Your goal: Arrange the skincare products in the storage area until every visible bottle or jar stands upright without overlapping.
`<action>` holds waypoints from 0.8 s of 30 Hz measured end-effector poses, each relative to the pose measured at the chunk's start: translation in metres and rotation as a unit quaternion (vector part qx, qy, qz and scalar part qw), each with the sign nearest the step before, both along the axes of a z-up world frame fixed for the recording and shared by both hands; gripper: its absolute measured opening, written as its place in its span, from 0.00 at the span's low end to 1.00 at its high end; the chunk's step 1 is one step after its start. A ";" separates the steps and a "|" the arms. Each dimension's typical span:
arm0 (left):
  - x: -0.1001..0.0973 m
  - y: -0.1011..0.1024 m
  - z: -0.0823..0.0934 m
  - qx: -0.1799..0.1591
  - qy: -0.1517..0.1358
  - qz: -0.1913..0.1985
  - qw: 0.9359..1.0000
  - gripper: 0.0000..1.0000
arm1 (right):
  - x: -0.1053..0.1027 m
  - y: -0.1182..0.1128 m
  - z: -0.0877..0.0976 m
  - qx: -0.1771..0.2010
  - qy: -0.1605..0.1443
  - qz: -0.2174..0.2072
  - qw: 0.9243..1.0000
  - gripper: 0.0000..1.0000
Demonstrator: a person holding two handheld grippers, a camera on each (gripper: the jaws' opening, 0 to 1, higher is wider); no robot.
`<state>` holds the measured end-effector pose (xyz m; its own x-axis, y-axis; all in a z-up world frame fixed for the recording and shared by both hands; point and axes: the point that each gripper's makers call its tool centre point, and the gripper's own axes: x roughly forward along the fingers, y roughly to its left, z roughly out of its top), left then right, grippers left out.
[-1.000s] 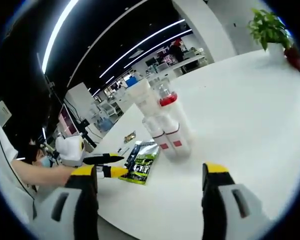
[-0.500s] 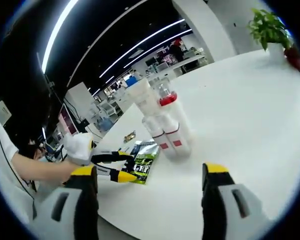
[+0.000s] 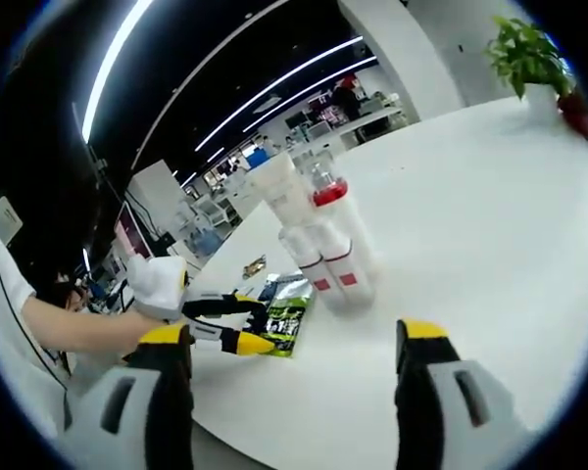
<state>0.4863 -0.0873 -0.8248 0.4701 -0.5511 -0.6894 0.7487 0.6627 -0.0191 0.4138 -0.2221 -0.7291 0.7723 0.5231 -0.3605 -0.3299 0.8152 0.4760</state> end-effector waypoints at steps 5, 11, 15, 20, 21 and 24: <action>0.000 0.000 0.000 0.001 0.001 0.000 1.000 0.55 | 0.000 0.000 0.000 0.000 0.000 0.000 1.000 0.87; -0.001 0.000 0.001 0.003 0.003 0.000 1.000 0.55 | 0.000 0.000 0.000 -0.001 0.000 -0.001 1.000 0.86; -0.001 0.000 0.001 0.005 0.005 -0.002 1.000 0.56 | 0.000 -0.001 0.000 -0.002 -0.001 -0.002 1.000 0.86; -0.002 -0.002 0.001 0.010 0.010 -0.007 1.000 0.58 | 0.001 -0.001 0.002 -0.004 -0.002 -0.003 1.000 0.86; -0.001 -0.002 0.001 0.011 0.010 -0.005 1.000 0.58 | 0.001 -0.001 0.002 -0.006 -0.002 -0.003 1.000 0.86; -0.001 -0.002 0.002 0.010 0.011 -0.004 1.000 0.58 | 0.000 -0.001 0.005 -0.006 -0.004 -0.003 1.000 0.86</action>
<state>0.4857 -0.0895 -0.8224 0.4499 -0.5401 -0.7112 0.7533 0.6573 -0.0226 0.4137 -0.2228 -0.7243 0.7777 0.5146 -0.3610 -0.3294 0.8228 0.4631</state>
